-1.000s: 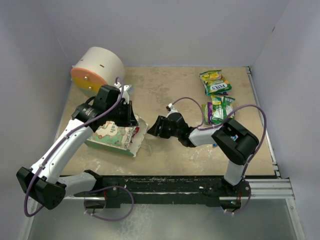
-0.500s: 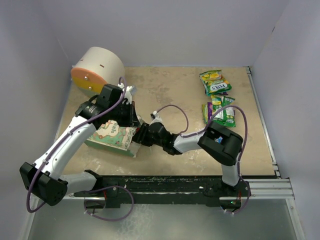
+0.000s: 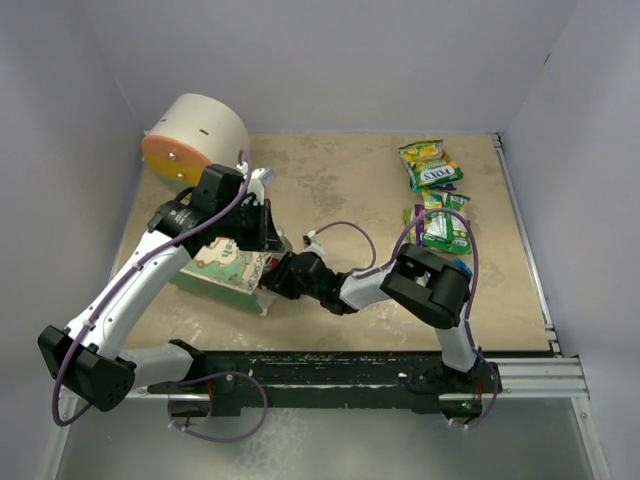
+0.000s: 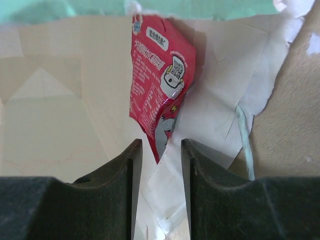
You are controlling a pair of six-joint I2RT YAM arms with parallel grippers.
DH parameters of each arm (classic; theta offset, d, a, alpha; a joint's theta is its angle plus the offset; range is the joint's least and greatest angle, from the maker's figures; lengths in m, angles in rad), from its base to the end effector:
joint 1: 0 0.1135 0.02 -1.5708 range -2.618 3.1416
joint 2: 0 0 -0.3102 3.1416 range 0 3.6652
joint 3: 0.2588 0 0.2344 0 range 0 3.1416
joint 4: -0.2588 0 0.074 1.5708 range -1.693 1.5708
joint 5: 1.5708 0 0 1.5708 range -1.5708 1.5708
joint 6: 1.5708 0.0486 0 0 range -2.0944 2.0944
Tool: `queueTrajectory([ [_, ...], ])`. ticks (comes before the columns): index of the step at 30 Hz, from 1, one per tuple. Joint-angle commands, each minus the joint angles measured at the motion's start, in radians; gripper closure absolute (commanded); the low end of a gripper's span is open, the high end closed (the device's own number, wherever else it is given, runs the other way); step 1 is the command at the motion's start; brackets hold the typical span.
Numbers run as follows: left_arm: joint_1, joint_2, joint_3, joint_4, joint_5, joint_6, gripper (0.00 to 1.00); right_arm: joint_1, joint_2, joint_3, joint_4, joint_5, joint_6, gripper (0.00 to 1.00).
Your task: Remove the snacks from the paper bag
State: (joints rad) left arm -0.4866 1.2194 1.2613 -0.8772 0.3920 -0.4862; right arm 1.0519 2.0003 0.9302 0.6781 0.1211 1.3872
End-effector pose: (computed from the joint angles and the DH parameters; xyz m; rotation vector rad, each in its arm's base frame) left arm 0.1830 -0.1178 0.3860 0.1935 2.5223 -0.8970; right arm 0.2151 0.3649 0.1788 0.4702 2.2259 1.3798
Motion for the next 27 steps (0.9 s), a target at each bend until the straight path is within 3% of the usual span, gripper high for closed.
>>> queueTrajectory([
  [1, 0.002, -0.01, 0.03, 0.032, 0.025, 0.024, 1.0, 0.022, 0.01, 0.036, 0.045, 0.023, 0.034, 0.62],
  [12, 0.002, -0.032, -0.007, 0.032, 0.031, 0.028, 1.0, 0.025, -0.031, 0.044, -0.012, 0.058, -0.009, 0.62],
  [20, 0.002, -0.025, -0.005, 0.036, 0.037, 0.04, 1.0, 0.037, -0.007, 0.044, -0.049, 0.045, 0.039, 0.55],
  [27, 0.002, -0.024, -0.004, 0.037, 0.046, 0.048, 1.0, 0.054, 0.036, 0.143, -0.157, 0.075, 0.005, 0.68],
])
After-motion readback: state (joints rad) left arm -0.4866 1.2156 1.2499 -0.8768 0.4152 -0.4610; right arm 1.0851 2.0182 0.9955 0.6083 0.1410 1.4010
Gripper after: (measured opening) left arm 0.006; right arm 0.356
